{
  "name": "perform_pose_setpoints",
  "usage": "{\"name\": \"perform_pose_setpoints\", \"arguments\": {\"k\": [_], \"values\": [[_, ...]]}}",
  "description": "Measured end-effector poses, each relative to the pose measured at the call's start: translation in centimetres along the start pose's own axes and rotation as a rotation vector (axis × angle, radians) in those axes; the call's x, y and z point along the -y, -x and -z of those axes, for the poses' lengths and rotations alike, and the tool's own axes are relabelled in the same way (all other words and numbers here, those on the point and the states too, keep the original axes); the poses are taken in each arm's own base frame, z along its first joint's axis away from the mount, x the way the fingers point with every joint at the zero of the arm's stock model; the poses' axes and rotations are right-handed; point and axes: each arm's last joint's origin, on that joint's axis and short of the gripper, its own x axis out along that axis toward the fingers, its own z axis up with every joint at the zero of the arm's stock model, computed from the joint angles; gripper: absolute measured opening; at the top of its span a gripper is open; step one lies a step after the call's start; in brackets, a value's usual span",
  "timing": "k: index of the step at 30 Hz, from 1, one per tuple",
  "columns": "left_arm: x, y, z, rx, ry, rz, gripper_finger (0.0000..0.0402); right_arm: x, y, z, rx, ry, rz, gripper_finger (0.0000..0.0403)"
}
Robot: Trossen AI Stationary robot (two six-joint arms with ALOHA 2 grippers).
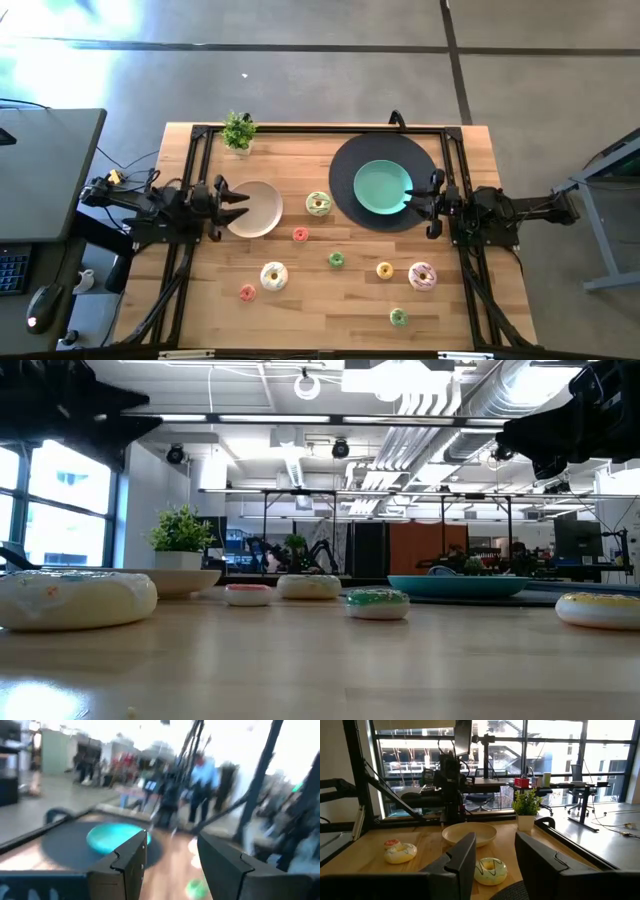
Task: Pick & Place donuts
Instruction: Put the large blue donut on the white plate
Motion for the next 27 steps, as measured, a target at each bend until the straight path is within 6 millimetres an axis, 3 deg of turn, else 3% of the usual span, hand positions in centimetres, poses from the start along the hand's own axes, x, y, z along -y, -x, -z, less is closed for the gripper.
{"name": "perform_pose_setpoints", "arguments": {"k": [6,10,12,18,27], "values": [[0.3,-0.1,-2.1,0.081,0.023,-0.015,0.0174,0.0,0.0,-0.1,0.009,0.05,0.001,0.0133],[0.7,-0.8,-3.8,0.07,0.016,-0.076,0.0174,0.0,0.0,-0.2,0.016,-0.098,0.002,0.0133],[1.2,-1.8,-4.8,0.047,0.005,-0.102,0.0174,0.2,0.0,-0.3,0.032,-0.085,0.052,0.0133],[2.9,-6.5,-5.6,-0.16,-0.037,-0.193,0.0174,0.7,0.0,-0.3,0.031,0.012,0.217,0.0133],[4.4,-16.0,-1.9,-0.525,-0.073,-0.351,0.0174,0.7,0.1,-0.6,0.053,0.063,0.243,0.0133]]}}
